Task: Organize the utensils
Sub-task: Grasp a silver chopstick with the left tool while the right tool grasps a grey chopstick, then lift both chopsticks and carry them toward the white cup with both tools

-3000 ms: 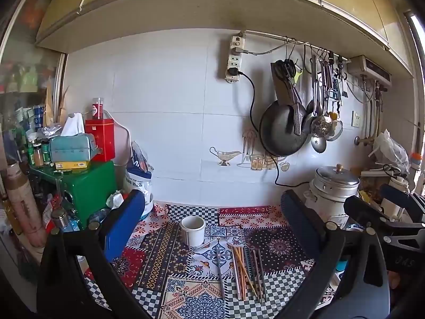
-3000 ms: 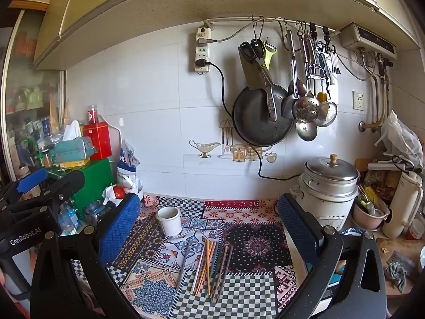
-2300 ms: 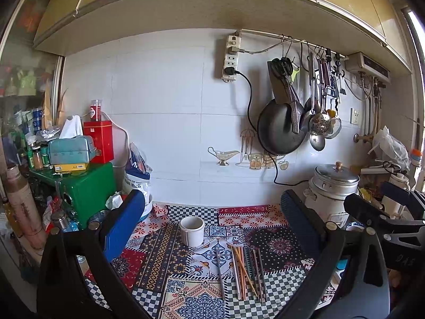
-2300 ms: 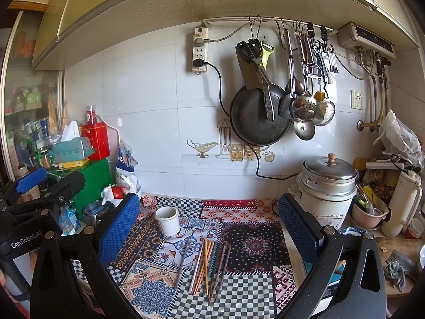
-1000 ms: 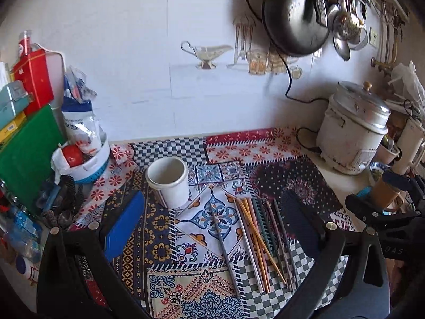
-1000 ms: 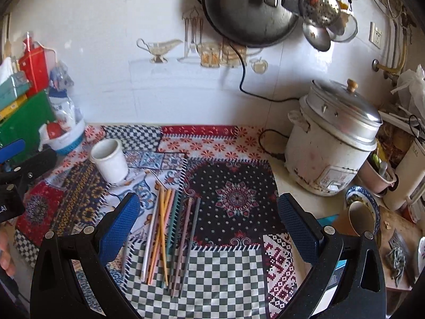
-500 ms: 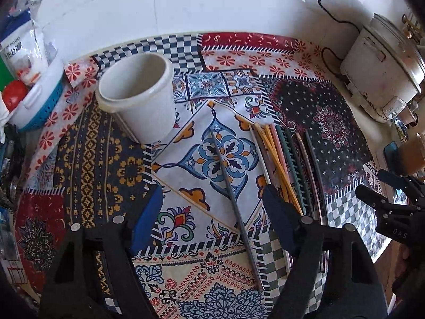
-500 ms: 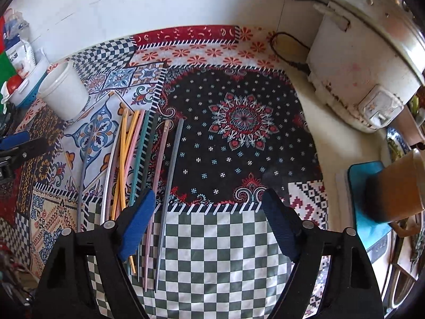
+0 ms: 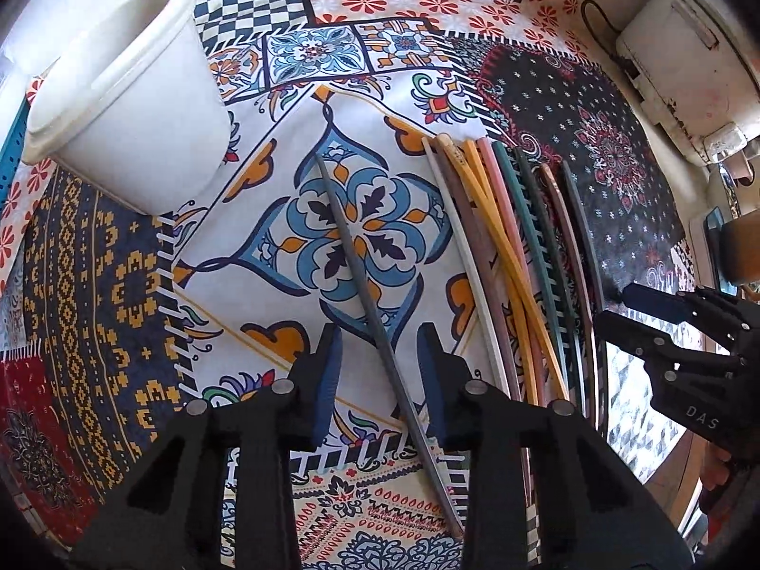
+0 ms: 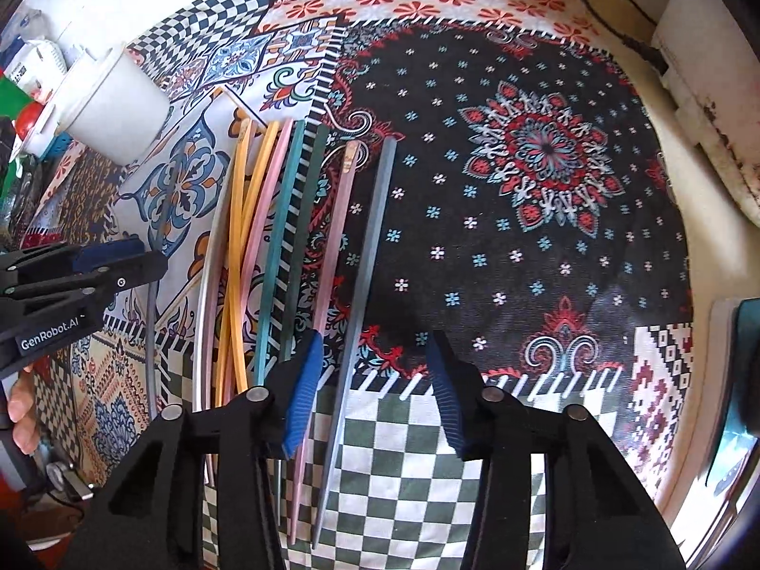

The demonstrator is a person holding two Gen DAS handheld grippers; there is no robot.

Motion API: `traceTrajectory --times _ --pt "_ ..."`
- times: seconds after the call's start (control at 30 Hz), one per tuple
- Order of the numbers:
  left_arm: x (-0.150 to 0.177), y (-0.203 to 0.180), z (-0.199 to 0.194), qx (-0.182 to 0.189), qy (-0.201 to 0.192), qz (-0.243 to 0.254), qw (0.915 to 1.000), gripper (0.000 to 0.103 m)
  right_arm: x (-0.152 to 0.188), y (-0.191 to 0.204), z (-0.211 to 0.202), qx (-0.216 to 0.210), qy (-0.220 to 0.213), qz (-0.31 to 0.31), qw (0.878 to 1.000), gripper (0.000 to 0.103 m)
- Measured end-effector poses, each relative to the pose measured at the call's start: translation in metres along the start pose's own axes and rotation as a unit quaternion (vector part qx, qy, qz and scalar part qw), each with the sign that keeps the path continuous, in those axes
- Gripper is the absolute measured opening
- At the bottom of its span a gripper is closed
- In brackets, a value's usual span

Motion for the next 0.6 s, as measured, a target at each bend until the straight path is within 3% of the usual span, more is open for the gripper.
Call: traceTrajectory --times 0.17,0.3,0.4,0.47,0.6 --pt "0.004 -0.001 0.004 0.001 0.003 0.017 0.9999 0.023 0.000 0.000 -0.001 0.008 -0.001 -0.009 1.000 0.039" --pt "0.006 0.002 0.001 0.004 0.007 0.032 0.9994 0.007 -0.005 0.003 0.002 0.009 -0.006 -0.029 1.000 0.039" --pt "0.004 0.006 0.001 0.019 0.016 0.040 0.9989 0.005 -0.008 -0.002 0.002 0.018 -0.003 -0.035 0.999 0.026" --pt "0.004 0.009 0.002 0.024 0.023 0.041 0.9986 0.005 -0.015 -0.008 0.004 0.035 0.005 -0.046 0.998 0.008" --pt "0.005 0.013 0.001 0.023 0.041 0.047 0.9978 0.004 -0.019 -0.015 -0.002 0.010 0.008 -0.052 0.999 0.005"
Point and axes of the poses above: each gripper's, at about its wrist camera, not at the fingertips, and z roughly the way its jaws point, y to its left, x to its underside, the point moved 10 cm from there along z, roughly the way its jaws point, and after that the axes turned 6 degrees about -z, right-handed, at the moved point
